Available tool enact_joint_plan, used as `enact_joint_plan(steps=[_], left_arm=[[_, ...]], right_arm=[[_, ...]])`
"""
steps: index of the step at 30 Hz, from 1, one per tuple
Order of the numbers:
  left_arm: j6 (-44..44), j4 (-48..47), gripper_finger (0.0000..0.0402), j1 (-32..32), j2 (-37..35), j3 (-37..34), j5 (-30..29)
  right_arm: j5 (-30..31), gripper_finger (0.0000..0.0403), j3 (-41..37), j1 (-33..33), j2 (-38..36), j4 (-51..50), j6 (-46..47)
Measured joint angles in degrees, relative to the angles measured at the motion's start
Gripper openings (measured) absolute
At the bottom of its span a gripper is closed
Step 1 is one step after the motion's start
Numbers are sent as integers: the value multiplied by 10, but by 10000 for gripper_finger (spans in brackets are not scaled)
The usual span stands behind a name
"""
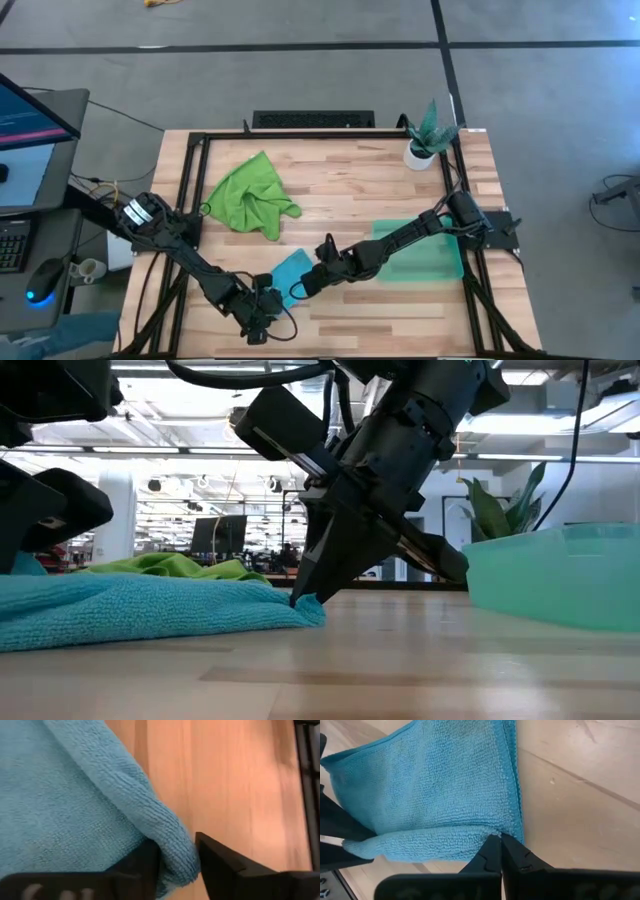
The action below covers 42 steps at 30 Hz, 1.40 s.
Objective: Roll microfiber towels into tight, uniform cylinder then place into a basket
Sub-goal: Roll the blue microfiber towel
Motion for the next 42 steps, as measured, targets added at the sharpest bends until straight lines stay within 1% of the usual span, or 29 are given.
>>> enact_joint_plan(steps=[2, 4, 6, 8, 10, 12, 14, 17, 19, 22, 24, 27, 31, 33, 37, 42], left_arm=[[0, -1, 145, 5, -1, 1, 20], [0, -15, 155, 6, 0, 8, 20], [5, -50, 159, 5, -6, 18, 16], [4, -103, 160, 1, -16, 31, -3], [-2, -151, 160, -7, -33, 47, -36], [-8, -186, 160, -16, -50, 59, -68], [-17, -208, 160, -26, -63, 62, -86], [-22, -202, 160, -41, -78, 64, -111], [-17, -189, 160, -52, -79, 64, -150], [20, -117, 160, -63, -74, 52, -216], [53, -70, 158, -63, -67, 44, -233], [88, -7, 149, -54, -47, 32, -236], [86, -3, 135, -38, -22, 23, -240], [66, -28, 130, -29, -19, 18, -246], [-2, -78, 124, -22, -14, 18, -257], [-65, -102, 121, -32, -13, 18, -228]], right_arm=[[0, 9, 0, 0, 0, 0, 0], [0, 9, 0, 0, 0, 0, -1], [0, 10, 0, 0, 0, 0, -1], [0, 11, 0, 0, 0, 0, -1], [0, 10, 0, 0, 0, -1, -2], [0, 9, 0, 0, 0, -2, -5], [1, 9, 0, 0, 0, -2, -6], [1, 11, 0, 0, 0, -3, -6], [1, 11, 0, 0, 0, -3, -6], [1, 9, 0, 0, 1, -4, -7], [1, 9, 0, 0, 1, -4, -7], [1, 11, 0, 0, 1, -6, -7], [1, 10, 0, 0, 1, -7, -8], [1, 9, 0, 0, 1, -7, -8], [2, 12, 0, 1, 1, -7, -8], [2, 10, 0, 3, 1, -8, -8]])
